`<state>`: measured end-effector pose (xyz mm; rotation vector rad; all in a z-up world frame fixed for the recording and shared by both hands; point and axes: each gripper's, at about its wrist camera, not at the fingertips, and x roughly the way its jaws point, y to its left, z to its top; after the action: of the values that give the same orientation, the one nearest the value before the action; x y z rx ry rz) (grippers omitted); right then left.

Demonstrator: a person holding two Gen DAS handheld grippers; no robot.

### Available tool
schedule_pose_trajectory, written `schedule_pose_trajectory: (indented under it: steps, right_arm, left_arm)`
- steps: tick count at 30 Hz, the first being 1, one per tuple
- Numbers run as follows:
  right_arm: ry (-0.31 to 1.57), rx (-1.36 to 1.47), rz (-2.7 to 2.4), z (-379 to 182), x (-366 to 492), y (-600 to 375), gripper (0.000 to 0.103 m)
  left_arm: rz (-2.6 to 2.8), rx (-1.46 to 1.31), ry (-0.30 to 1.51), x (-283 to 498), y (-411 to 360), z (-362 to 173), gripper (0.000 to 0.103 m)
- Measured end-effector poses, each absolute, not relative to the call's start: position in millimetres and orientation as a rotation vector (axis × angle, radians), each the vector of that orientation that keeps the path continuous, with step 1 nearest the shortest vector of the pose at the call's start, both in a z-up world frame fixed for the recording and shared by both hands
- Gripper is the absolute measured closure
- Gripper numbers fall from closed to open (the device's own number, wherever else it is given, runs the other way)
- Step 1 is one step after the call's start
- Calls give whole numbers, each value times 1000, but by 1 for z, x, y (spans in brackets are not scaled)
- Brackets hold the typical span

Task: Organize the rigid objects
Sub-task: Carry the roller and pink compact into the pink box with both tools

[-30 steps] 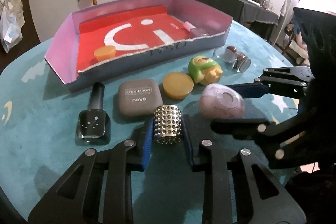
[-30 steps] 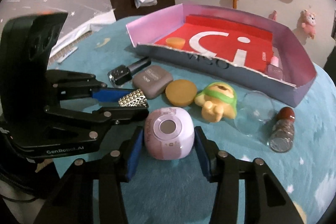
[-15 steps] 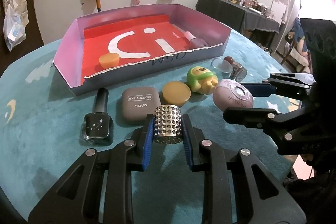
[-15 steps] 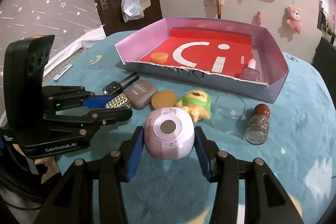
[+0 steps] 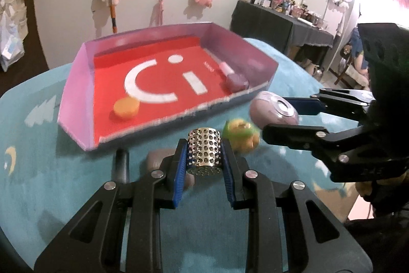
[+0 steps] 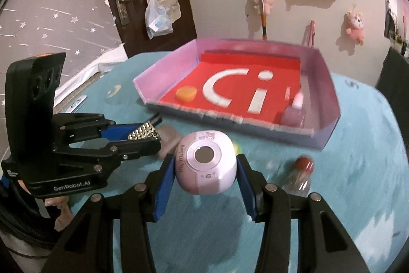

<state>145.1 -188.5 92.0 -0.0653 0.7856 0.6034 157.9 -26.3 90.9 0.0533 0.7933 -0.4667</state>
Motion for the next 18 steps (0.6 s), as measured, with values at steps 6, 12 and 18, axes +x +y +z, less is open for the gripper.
schedule_pose_trajectory:
  steps: [6,12,18]
  right_arm:
    - [789,-106,623,102,188,-181,53]
    - [859,-157,622,94,238,-171,53]
    - [940,-227,621,79,268,-163,53]
  left_arm:
    - [-489,91,815,202,-35,96,79]
    - [-480,171,869,246,-47,86,79]
    - [-481,216,922,275,-53,71,79]
